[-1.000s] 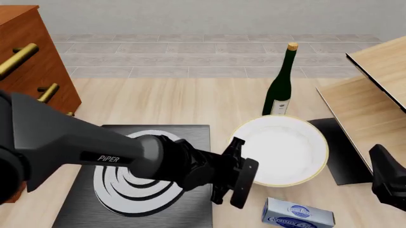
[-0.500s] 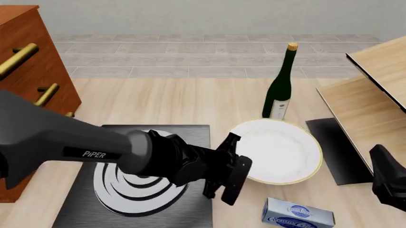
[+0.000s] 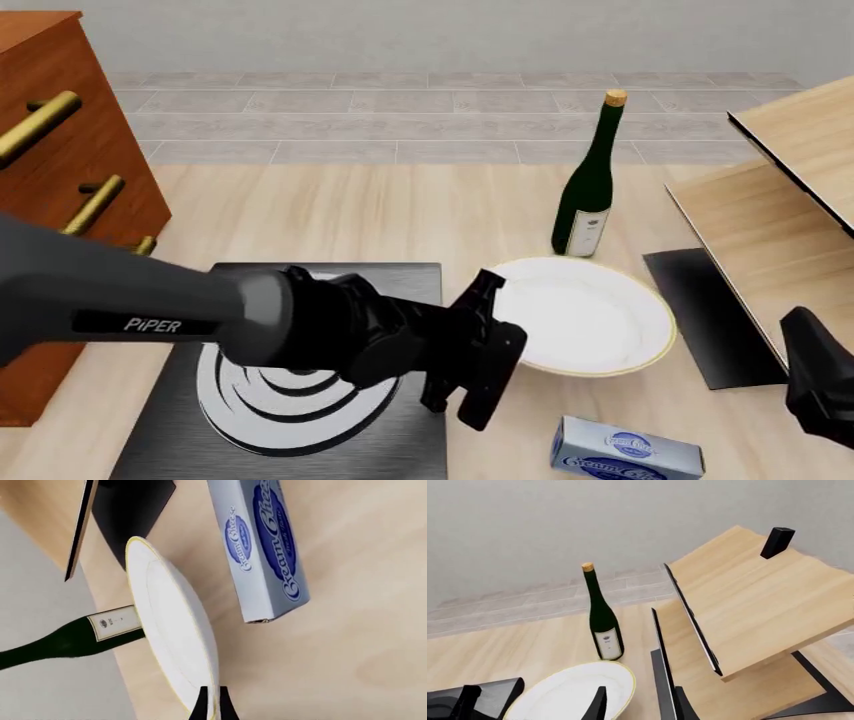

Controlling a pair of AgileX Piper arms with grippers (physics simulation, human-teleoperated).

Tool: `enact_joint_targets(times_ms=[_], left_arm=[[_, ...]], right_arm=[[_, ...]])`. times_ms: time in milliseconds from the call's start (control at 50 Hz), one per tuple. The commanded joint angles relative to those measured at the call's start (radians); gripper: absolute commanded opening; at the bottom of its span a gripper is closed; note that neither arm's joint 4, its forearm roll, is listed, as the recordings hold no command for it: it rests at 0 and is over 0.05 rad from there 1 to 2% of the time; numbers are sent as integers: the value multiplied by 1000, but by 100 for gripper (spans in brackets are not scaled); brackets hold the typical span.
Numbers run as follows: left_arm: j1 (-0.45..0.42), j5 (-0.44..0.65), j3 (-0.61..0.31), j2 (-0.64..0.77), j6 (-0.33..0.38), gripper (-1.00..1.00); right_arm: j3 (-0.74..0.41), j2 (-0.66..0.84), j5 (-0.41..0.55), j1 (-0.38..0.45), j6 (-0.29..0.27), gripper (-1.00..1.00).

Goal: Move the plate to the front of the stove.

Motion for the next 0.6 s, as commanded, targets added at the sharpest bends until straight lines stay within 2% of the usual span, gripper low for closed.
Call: enact_joint_targets(times_ms=[20, 240, 600], left_arm=[[-3, 9, 14, -48, 20, -100], [-4, -10, 46, -70, 45, -100], [-18, 4, 42, -135, 50, -100]], right_arm=[[0, -24, 19, 1, 2, 100], [0, -20, 11, 4, 1, 100], [0, -33, 19, 3, 2, 100]])
